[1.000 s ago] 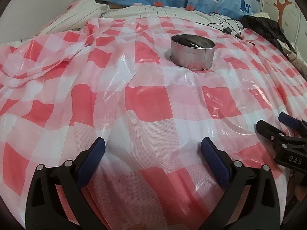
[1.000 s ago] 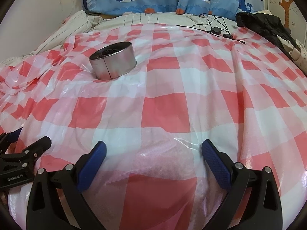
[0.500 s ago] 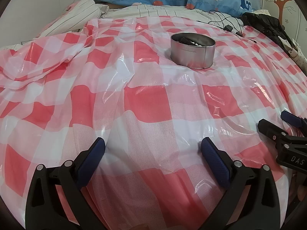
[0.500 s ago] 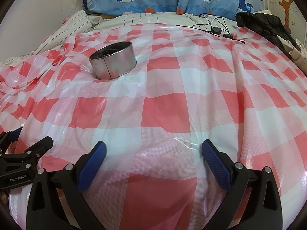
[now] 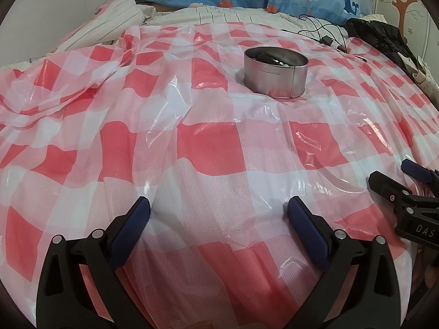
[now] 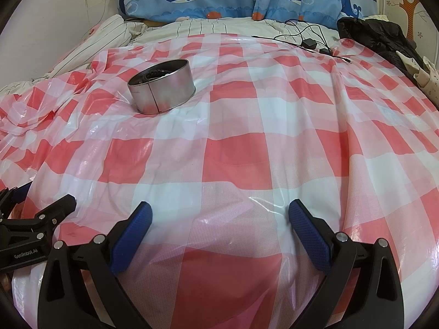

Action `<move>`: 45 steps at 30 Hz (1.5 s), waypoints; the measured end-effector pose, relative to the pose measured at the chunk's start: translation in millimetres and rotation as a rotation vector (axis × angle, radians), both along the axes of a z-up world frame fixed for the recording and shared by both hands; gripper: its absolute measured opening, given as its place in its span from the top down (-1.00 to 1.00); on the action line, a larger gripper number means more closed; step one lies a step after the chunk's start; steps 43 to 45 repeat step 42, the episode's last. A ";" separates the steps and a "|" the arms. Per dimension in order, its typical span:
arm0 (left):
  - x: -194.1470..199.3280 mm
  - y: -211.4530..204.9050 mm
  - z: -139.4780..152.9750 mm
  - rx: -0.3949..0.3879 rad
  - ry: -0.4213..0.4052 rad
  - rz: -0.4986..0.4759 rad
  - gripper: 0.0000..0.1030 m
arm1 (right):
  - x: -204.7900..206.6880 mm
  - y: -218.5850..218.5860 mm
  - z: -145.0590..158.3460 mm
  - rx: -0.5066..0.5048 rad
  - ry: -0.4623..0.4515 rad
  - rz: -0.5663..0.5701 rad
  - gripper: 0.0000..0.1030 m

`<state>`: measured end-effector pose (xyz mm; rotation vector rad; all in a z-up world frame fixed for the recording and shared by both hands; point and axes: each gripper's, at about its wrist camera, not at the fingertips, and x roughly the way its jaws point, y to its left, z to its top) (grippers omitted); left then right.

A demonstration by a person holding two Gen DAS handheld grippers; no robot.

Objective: Organize jewelry

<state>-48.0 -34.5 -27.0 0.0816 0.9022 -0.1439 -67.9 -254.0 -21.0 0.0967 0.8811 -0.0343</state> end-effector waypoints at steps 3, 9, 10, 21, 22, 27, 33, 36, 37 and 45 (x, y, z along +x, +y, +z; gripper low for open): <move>0.2 0.3 0.0 0.000 0.000 0.000 -0.86 | 0.2 0.2 0.0 0.000 0.000 0.000 -0.86; 0.1 0.1 0.1 0.000 -0.001 0.000 -0.86 | 0.1 0.1 0.0 -0.001 0.000 0.000 -0.86; 0.5 0.4 0.0 0.001 -0.001 0.000 -0.86 | 0.1 0.2 0.1 0.000 0.000 0.000 -0.86; 1.2 0.6 -0.9 0.000 0.001 0.000 -0.86 | -0.1 0.1 0.2 0.000 0.000 0.000 -0.86; 1.0 0.5 -0.6 0.000 0.001 0.000 -0.86 | 0.3 0.4 0.2 0.001 0.000 0.000 -0.86; -0.9 2.6 -1.6 -0.016 -0.015 0.002 -0.86 | 0.1 0.4 0.3 0.000 0.000 0.000 -0.86; -1.6 3.5 -1.5 -0.022 -0.017 0.002 -0.86 | -0.2 0.4 0.3 -0.001 0.000 0.000 -0.86; -2.0 2.8 -2.0 -0.014 -0.013 0.003 -0.86 | 0.1 0.8 0.2 -0.002 0.001 -0.001 -0.86; -2.6 2.2 -2.2 -0.009 -0.013 0.004 -0.86 | 0.2 1.0 0.2 -0.002 0.001 -0.001 -0.86; -2.3 2.4 -1.9 -0.007 -0.015 0.004 -0.86 | 0.1 0.8 0.2 -0.001 0.000 0.000 -0.86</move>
